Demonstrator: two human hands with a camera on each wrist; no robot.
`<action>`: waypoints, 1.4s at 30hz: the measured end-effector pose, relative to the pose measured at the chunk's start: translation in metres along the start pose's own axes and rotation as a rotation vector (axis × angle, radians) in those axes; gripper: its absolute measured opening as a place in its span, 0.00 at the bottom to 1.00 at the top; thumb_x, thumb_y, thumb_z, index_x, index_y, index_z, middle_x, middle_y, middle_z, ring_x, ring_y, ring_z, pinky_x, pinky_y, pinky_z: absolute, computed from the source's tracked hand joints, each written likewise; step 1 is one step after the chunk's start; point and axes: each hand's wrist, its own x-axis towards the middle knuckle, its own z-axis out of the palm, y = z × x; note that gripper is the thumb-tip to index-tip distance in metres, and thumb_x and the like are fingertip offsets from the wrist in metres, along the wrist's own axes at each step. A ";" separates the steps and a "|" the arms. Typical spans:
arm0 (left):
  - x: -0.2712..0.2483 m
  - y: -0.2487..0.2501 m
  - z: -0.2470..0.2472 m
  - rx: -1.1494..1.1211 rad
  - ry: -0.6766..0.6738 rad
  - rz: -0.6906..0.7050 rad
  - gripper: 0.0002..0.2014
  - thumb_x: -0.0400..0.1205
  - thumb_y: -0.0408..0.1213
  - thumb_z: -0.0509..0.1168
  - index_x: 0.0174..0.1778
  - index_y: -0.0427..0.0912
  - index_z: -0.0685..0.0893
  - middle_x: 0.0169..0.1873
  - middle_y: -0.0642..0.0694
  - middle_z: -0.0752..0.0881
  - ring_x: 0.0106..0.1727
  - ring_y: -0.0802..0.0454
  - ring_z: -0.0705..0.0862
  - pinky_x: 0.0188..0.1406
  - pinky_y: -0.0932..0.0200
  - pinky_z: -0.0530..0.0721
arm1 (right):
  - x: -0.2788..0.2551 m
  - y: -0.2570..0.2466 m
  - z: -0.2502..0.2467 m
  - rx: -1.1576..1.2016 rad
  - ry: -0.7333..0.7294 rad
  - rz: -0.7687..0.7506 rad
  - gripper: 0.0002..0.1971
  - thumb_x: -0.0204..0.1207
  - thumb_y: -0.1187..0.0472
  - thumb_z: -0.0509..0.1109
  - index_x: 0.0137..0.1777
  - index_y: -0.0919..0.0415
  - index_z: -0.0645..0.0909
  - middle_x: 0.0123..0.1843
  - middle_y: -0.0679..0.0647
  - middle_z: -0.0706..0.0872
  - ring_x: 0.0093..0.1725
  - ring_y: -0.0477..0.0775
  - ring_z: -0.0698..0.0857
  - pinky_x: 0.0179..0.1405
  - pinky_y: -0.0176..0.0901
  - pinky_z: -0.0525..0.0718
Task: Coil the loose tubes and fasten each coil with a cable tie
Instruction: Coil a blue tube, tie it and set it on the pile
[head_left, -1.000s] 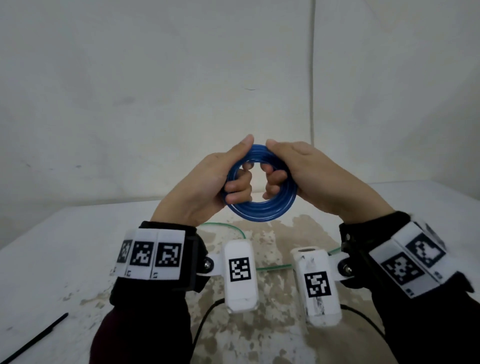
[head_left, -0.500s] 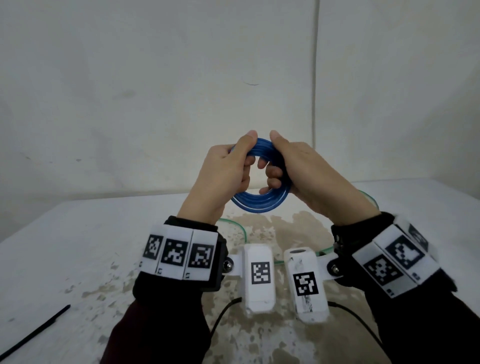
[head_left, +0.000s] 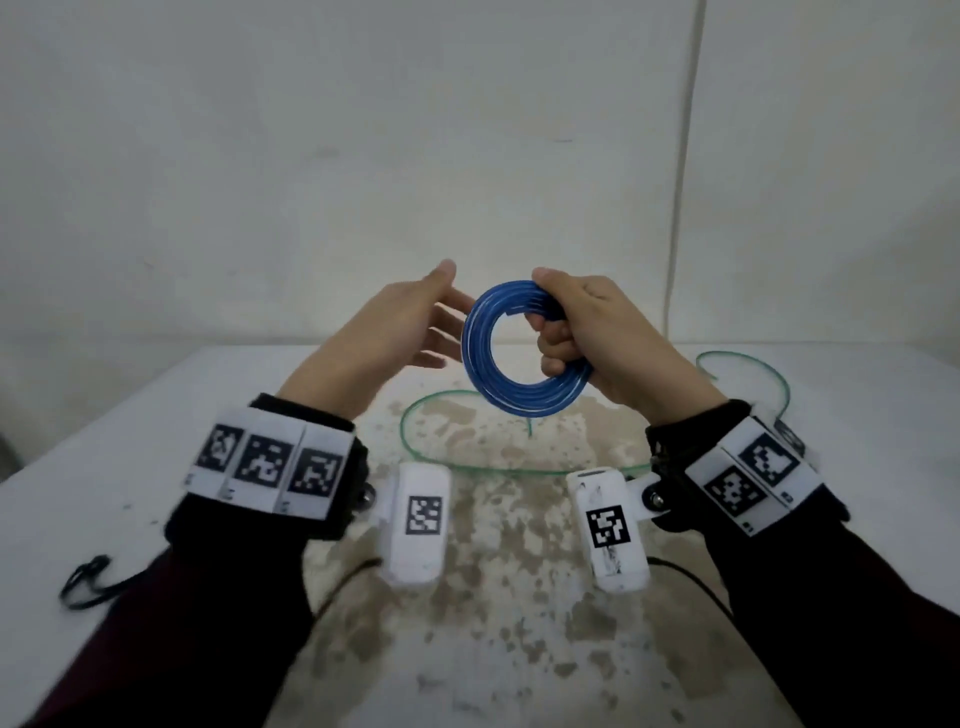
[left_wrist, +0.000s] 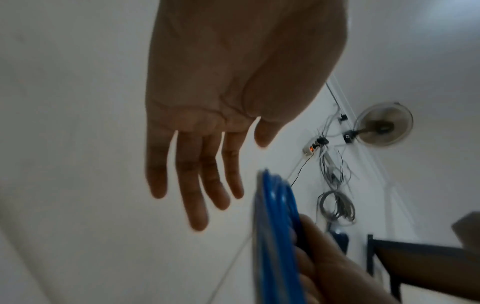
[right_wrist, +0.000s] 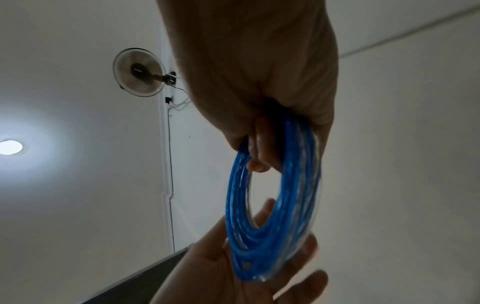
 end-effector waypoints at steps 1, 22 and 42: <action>-0.008 -0.004 -0.014 0.130 0.025 -0.038 0.22 0.88 0.51 0.50 0.45 0.41 0.84 0.36 0.43 0.87 0.37 0.48 0.87 0.48 0.53 0.80 | -0.002 0.002 0.011 0.005 -0.040 0.019 0.22 0.86 0.55 0.55 0.30 0.62 0.72 0.21 0.48 0.60 0.20 0.47 0.58 0.20 0.37 0.68; -0.112 -0.132 -0.172 1.184 -0.144 -0.669 0.07 0.72 0.33 0.75 0.45 0.40 0.90 0.26 0.52 0.81 0.41 0.48 0.84 0.47 0.55 0.85 | -0.024 0.024 0.200 -0.011 -0.568 0.239 0.22 0.86 0.53 0.55 0.32 0.62 0.72 0.22 0.48 0.58 0.19 0.47 0.57 0.21 0.37 0.71; -0.103 -0.131 -0.174 0.998 0.025 -0.605 0.03 0.74 0.28 0.73 0.42 0.35 0.90 0.27 0.47 0.85 0.33 0.51 0.84 0.47 0.55 0.87 | -0.019 0.029 0.192 0.002 -0.578 0.281 0.22 0.87 0.52 0.55 0.32 0.62 0.72 0.21 0.47 0.58 0.19 0.47 0.58 0.24 0.38 0.73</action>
